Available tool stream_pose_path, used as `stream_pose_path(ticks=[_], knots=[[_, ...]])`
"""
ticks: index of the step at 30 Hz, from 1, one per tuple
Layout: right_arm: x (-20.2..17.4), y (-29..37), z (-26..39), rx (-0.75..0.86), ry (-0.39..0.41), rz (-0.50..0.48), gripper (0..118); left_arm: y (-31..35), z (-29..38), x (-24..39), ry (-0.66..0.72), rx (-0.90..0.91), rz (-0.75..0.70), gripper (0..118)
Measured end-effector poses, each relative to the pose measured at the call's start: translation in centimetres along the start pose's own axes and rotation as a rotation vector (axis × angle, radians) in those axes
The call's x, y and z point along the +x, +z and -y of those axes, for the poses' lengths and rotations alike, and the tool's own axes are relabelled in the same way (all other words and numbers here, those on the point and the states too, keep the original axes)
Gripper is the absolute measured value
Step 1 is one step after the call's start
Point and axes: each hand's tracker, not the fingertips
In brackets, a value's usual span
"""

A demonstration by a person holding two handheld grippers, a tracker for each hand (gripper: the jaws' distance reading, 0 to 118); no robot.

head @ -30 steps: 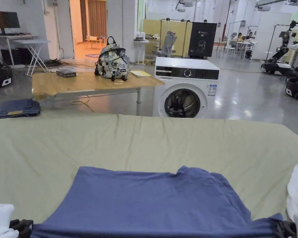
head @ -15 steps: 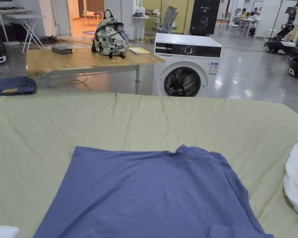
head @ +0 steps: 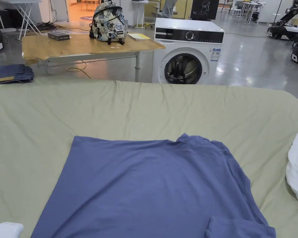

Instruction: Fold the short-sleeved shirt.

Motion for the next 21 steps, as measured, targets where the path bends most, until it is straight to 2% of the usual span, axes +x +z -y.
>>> stream_pose_path(ticks=[3, 6, 8, 12, 14, 15, 17, 18, 19, 20, 21], knots=[[0.1, 2.0, -1.6, 0.064, 0.005, 0.026, 72, 0.8, -1.3, -0.3, 0.047, 0.036, 0.021, 30], [0.1, 3.9, -3.8, 0.144, -0.012, -0.044, 73, 2.0, -3.0, -0.1, 0.11, 0.113, 0.057, 50], [-0.5, 4.7, -5.1, 0.224, -0.046, -0.016, 73, 2.7, -4.3, 0.6, 0.11, 0.171, 0.05, 52], [-2.5, 5.4, -7.5, 0.306, -0.04, 0.016, 73, 3.3, -7.1, 2.4, 0.094, 0.237, 0.039, 52], [-3.5, 5.8, -8.1, 0.392, -0.059, -0.007, 72, 3.6, -8.2, 3.4, 0.085, 0.272, 0.05, 52], [-4.0, 6.1, -8.5, 0.442, -0.069, -0.024, 67, 3.8, -8.8, 3.9, 0.076, 0.297, 0.054, 52], [-5.2, 6.4, -9.1, 0.524, -0.098, -0.044, 50, 4.2, -9.8, 5.0, 0.06, 0.357, 0.038, 51], [-5.8, 6.6, -9.4, 0.562, -0.111, -0.057, 41, 4.5, -10.3, 5.6, 0.056, 0.391, 0.039, 47], [-6.3, 6.7, -9.7, 0.598, -0.129, -0.07, 23, 4.8, -10.6, 6.1, 0.055, 0.428, 0.044, 34], [-6.8, 6.8, -10.0, 0.636, -0.15, -0.083, 9, 4.2, -11.0, 5.9, 0.058, 0.457, 0.042, 21], [-7.3, 6.9, -10.3, 0.661, -0.164, -0.085, 1, 4.3, -11.4, 6.3, 0.056, 0.479, 0.042, 10]])
